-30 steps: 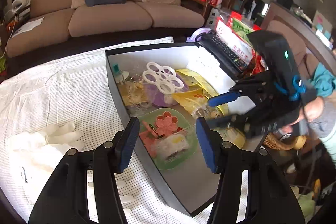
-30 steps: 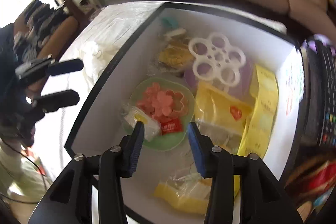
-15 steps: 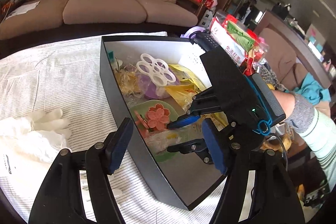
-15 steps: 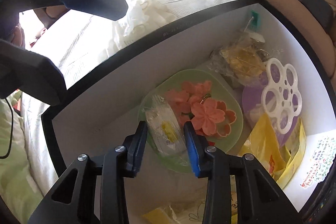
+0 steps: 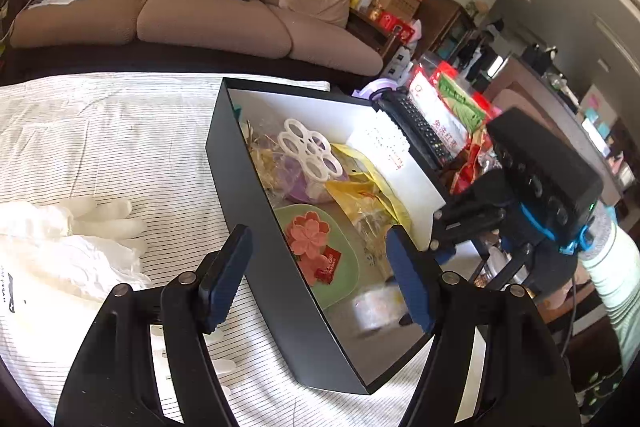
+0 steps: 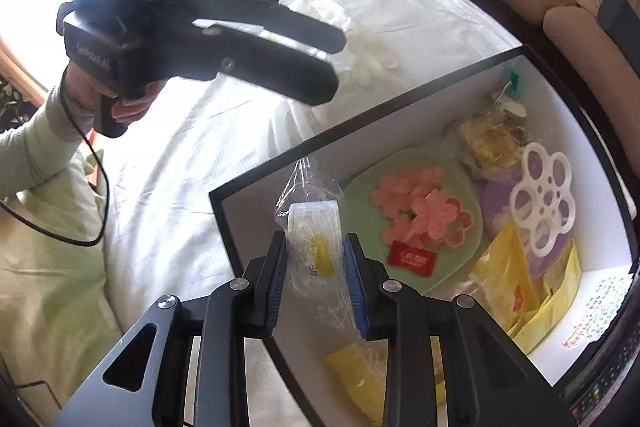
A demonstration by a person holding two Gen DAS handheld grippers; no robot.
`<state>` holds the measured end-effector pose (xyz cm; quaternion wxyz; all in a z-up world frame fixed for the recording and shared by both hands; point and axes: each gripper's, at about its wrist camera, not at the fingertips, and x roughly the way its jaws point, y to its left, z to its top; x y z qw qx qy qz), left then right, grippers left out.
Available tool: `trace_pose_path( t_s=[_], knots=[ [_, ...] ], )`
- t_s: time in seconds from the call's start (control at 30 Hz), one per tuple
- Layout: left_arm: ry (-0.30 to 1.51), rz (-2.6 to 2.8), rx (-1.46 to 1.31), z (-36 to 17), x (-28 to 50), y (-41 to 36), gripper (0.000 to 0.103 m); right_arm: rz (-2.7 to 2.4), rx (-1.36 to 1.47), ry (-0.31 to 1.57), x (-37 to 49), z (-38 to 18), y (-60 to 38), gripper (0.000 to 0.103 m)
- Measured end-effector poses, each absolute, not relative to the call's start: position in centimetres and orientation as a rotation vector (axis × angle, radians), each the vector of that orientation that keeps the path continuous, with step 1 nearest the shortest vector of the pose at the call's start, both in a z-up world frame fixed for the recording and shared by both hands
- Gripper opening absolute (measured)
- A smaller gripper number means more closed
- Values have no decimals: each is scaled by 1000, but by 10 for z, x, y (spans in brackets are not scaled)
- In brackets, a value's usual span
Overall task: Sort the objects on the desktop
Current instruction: 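Lower the tape roll into the box and open the right gripper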
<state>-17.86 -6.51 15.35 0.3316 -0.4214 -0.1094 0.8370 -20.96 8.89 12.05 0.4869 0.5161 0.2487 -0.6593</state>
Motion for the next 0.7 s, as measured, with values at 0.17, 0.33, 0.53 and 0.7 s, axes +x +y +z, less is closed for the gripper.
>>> trace_pose_path(
  t_s=[0.17,0.33,0.53,0.7],
  knots=[
    [-266,2166,-1124,147,-176,-57,67,-1504,1399,492,-215,78,75,28],
    [-182,2141,-1170,137,-170,-43,67,-1513,1448,448,-224,70,74,34],
    [-108,2131,-1192,134,-162,-33,67,-1708,1338,508,-203,113,109,55],
    [61,2117,-1223,137,-158,-15,67,-1909,1253,600,-183,135,137,56]
  ],
)
